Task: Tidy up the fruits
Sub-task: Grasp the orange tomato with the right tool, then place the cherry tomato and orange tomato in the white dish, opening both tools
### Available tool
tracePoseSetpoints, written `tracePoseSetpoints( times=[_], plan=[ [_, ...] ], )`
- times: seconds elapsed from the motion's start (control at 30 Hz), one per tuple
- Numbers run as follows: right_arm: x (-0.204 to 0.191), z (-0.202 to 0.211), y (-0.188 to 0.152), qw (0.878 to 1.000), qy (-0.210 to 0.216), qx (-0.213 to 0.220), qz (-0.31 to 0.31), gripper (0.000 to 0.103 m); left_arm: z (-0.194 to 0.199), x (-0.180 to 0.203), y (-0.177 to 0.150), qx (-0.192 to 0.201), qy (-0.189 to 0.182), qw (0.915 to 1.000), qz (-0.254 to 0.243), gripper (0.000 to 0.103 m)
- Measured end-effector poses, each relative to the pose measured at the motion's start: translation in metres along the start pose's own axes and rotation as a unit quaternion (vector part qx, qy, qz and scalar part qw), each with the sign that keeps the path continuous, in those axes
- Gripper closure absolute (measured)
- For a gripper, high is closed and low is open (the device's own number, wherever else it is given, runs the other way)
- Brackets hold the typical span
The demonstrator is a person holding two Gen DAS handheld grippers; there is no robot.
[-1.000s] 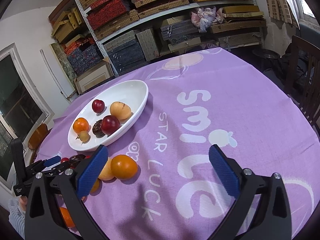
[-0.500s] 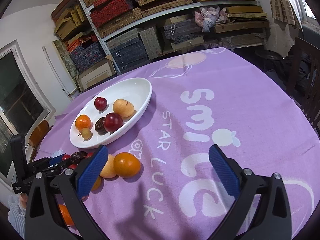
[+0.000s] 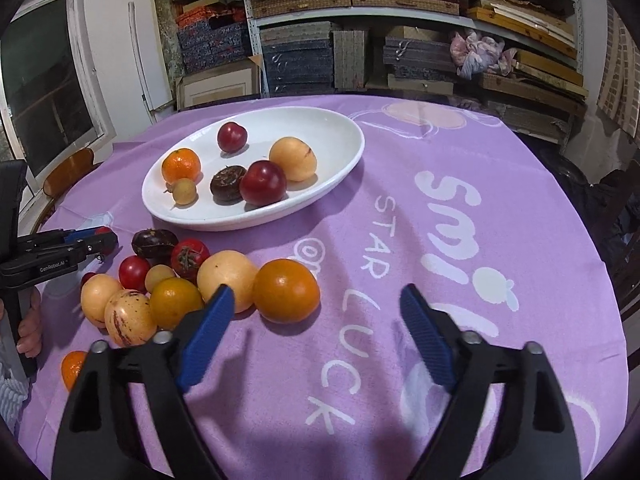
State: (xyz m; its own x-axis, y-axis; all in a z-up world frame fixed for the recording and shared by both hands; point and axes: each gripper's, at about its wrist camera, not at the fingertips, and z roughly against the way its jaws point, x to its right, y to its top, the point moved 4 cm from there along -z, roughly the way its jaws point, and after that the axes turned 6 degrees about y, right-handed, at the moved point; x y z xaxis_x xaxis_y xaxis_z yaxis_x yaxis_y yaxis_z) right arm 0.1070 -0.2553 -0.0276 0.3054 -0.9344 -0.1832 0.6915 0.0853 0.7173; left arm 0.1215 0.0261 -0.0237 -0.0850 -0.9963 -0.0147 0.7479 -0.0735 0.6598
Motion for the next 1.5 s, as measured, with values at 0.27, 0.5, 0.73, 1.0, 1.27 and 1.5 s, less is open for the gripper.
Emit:
tracePoseSetpoints(
  times=[0.27,0.5,0.73,1.0,1.27,1.5],
  plan=[
    [-0.001,-0.02,0.009,1.0,0.003,-0.016,-0.003,0.034,0.0,0.003,-0.002,0.0,-0.003,1.0,-0.009,0.073],
    [-0.007,-0.038,0.015,0.999,0.012,-0.039,0.008,0.062,0.0,0.004,-0.001,-0.001,-0.003,1.0,-0.007,0.073],
    [-0.006,-0.038,0.01,0.999,0.016,-0.044,0.007,0.064,0.001,0.005,-0.001,0.002,-0.003,0.9999,-0.011,0.073],
    [-0.007,-0.003,0.028,1.0,0.021,0.02,-0.007,0.064,0.02,0.006,0.049,0.041,-0.013,0.9991,0.003,0.073],
    [-0.052,-0.026,0.085,0.998,0.026,0.014,0.052,0.064,-0.016,0.023,0.14,0.029,0.001,0.9996,0.005,0.073],
    [-0.081,-0.067,0.097,0.996,0.043,-0.007,0.08,0.064,-0.083,0.025,0.157,-0.03,0.01,0.9992,0.025,0.073]
  ],
)
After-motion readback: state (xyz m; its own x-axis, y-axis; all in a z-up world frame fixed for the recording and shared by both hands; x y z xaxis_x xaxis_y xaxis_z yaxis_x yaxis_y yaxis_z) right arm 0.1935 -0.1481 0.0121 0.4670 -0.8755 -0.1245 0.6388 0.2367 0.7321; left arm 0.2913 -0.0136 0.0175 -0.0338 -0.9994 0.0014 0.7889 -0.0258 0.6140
